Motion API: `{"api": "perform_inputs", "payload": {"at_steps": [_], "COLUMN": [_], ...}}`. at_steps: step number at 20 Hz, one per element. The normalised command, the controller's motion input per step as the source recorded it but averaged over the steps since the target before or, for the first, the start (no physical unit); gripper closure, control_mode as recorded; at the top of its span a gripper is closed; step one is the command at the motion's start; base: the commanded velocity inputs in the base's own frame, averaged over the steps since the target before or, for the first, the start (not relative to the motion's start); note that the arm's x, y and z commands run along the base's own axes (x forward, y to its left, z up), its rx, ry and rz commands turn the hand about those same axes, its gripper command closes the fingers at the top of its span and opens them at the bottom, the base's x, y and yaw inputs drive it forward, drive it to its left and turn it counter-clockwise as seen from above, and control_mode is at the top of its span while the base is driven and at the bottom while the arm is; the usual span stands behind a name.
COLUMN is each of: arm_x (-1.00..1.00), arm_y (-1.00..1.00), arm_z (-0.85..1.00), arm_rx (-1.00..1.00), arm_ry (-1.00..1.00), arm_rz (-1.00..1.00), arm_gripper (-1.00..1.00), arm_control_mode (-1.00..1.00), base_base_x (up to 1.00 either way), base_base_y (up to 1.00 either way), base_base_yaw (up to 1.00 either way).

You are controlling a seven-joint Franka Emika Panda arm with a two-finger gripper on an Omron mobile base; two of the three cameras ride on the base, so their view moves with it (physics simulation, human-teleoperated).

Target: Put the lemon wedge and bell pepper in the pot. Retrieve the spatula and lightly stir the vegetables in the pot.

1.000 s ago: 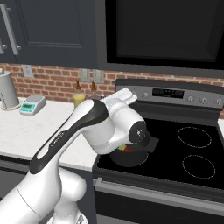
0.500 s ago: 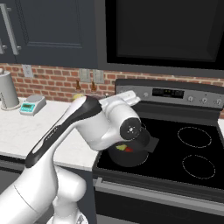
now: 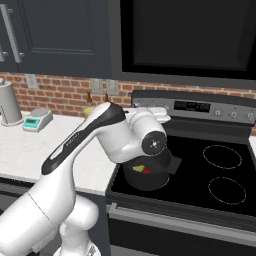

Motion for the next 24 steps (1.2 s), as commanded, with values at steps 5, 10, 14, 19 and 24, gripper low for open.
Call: {"api": "perform_inputs", "payload": {"at_steps": [5, 10, 14, 19, 24], "arm_x": [0.16, 0.0, 0.0, 0.05, 0.16], "arm_y": [-0.18, -0.09, -0.04, -0.11, -0.15], "arm_z": [-0.05, -0.05, 0.0, -0.01, -0.13], "arm_rx": [0.08, 0.0, 0.0, 0.0, 0.0], "arm_ry": [0.06, 0.03, 0.0, 0.0, 0.0], "arm_rz": [-0.11, -0.07, -0.01, 0.0, 0.0], "arm_gripper": [1.0, 1.0, 1.0, 1.0, 1.0], "arm_control_mode": [-1.0, -1.0, -1.0, -1.0, -1.0], "base_base_x": [0.0, 0.0, 0.0, 0.0, 0.0], "base_base_y": [0.0, 0.0, 0.0, 0.0, 0.0], "base_base_yaw": [0.0, 0.0, 0.0, 0.0, 0.0]}}
